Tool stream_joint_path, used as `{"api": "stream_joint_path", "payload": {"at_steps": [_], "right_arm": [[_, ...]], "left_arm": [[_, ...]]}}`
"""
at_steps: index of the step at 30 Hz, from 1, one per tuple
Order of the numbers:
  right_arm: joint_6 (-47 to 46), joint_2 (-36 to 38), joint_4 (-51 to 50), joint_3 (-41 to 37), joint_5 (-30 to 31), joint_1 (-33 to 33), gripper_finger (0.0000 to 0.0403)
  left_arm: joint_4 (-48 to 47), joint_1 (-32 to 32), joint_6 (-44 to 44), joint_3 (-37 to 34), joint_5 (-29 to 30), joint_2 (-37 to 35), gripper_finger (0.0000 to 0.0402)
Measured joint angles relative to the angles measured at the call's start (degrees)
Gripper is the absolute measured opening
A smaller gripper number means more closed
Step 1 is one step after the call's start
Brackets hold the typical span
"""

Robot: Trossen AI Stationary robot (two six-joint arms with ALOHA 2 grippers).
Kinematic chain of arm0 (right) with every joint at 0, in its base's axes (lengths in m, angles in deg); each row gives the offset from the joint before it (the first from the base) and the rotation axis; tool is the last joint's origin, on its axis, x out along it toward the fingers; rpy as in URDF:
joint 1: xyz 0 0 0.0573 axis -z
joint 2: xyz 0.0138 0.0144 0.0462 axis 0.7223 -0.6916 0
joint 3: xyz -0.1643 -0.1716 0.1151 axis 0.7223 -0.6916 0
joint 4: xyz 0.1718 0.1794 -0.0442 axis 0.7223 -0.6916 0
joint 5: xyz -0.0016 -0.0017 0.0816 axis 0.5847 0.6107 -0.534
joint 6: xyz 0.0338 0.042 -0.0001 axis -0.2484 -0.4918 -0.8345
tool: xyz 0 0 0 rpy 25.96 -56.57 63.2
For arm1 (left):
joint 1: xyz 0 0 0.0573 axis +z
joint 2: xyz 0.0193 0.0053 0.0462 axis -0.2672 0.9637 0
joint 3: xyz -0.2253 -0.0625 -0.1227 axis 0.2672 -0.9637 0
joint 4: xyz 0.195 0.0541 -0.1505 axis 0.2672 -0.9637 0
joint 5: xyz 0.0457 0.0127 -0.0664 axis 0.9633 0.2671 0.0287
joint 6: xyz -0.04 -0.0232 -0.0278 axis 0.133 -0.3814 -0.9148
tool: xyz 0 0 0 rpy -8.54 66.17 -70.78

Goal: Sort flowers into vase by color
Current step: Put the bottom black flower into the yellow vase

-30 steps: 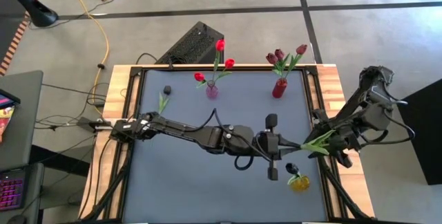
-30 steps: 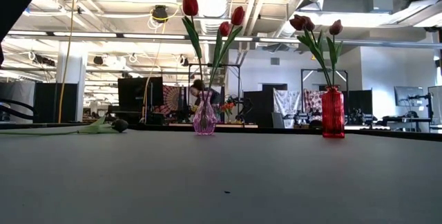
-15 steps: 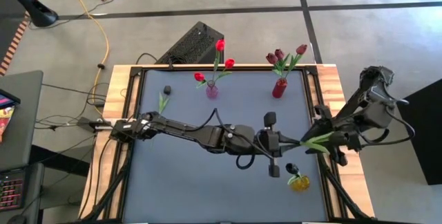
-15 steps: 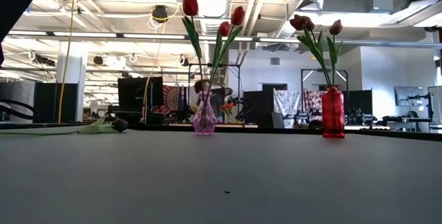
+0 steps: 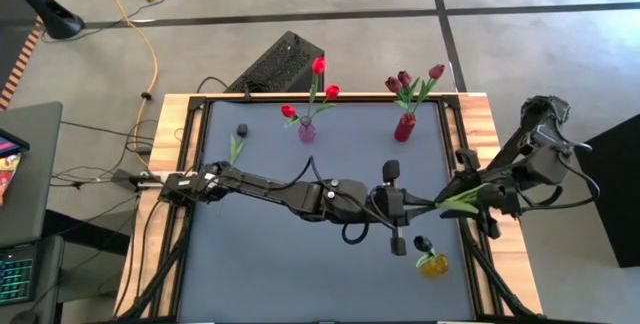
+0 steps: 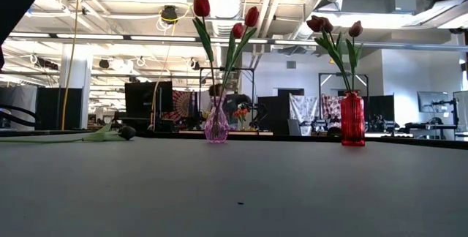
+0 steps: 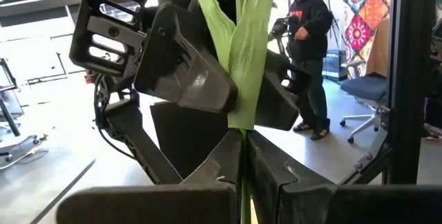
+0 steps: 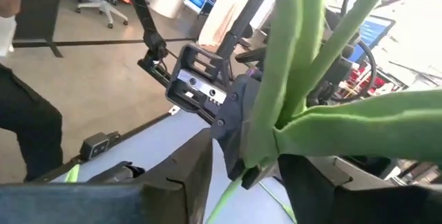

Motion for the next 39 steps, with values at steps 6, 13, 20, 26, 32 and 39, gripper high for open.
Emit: {"api": "stream_joint_path", "payload": {"at_steps": [6, 13, 20, 26, 32, 39], "right_arm": [[0.01, 0.00, 0.07, 0.00, 0.79, 0.00, 0.0124], [-0.53, 0.02, 0.01, 0.00, 0.78, 0.00, 0.0050], [-6.81, 0.04, -0.42, 0.00, 0.78, 0.00, 0.0034], [-17.09, 0.57, -2.46, 0.90, 0.88, 0.02, 0.0042], [-25.99, 0.86, -15.43, 7.91, 0.51, -0.02, 0.0040], [-45.05, 0.94, -32.43, 14.41, -7.19, -0.17, 0.0039]], "left_arm": [[-0.02, 0.04, 0.02, -0.01, -0.06, 0.00, 0.0000], [-0.07, 0.09, 0.00, 0.00, -0.11, 0.00, 0.0000], [-1.78, -0.13, 5.53, 0.00, 2.48, -0.21, 0.0052], [-9.78, -1.64, 8.85, -0.01, 12.04, -2.95, 0.0142], [-24.90, -2.76, 4.06, -0.01, 11.25, -7.64, 0.0198], [-36.43, -3.61, -2.17, 0.01, 10.98, -9.62, 0.0198]]}}
